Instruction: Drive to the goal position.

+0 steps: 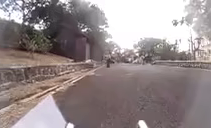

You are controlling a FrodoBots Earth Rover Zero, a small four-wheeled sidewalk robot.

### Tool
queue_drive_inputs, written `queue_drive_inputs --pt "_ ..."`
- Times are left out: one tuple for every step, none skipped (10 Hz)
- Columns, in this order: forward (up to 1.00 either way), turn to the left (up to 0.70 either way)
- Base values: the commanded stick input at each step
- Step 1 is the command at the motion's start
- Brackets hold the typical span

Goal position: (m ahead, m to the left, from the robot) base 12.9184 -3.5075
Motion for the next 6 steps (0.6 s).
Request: queue_drive_inputs --pt "0.45 0.0" --pt "0.45 0.0" --pt "0.45 0.0" --pt "0.45 0.0" --pt "0.45 0.0" --pt "0.45 0.0"
